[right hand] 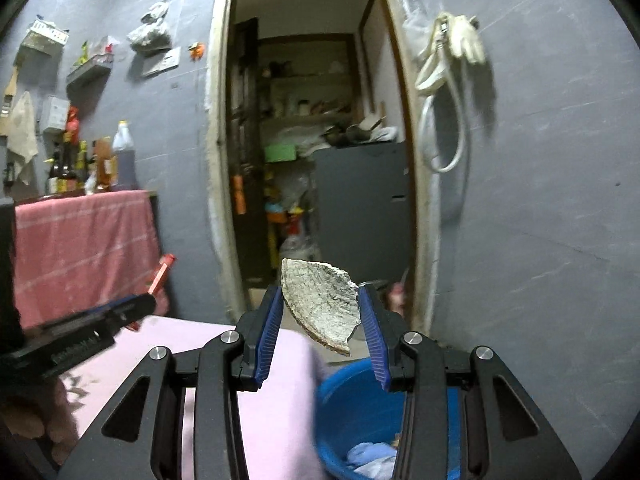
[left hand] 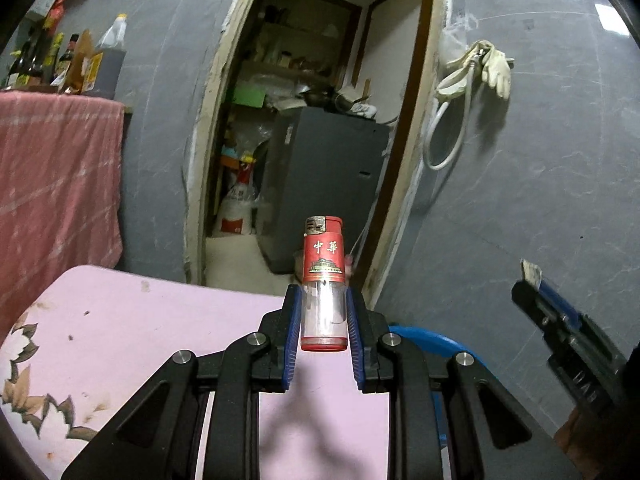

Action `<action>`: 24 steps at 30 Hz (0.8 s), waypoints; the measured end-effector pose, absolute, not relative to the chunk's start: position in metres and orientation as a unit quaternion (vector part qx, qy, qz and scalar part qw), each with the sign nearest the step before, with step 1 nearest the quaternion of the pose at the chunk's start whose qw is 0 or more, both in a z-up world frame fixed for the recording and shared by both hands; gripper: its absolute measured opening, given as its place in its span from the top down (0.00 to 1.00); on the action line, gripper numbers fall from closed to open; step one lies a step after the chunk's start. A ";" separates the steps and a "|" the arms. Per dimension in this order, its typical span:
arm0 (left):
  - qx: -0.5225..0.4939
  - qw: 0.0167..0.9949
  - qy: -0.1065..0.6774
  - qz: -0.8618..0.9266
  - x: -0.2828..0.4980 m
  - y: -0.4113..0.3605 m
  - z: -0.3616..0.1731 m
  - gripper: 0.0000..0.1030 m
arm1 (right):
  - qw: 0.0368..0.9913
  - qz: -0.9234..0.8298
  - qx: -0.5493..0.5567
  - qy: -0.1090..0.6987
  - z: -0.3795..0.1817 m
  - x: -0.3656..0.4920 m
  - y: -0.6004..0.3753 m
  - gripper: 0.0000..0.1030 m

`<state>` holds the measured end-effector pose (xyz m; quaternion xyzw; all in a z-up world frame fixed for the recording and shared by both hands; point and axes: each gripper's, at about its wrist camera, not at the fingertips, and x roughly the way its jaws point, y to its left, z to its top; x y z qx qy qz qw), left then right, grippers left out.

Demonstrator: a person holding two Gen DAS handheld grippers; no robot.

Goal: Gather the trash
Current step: 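Lift the white scrap and red lighter and carry both over the basin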

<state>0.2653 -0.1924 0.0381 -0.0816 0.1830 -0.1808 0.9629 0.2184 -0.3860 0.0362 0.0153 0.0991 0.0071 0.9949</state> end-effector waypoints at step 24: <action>-0.010 0.927 0.279 -0.250 0.296 -0.312 -0.014 0.82 | 0.985 -0.068 0.045 0.152 -0.035 0.217 -0.472 0.63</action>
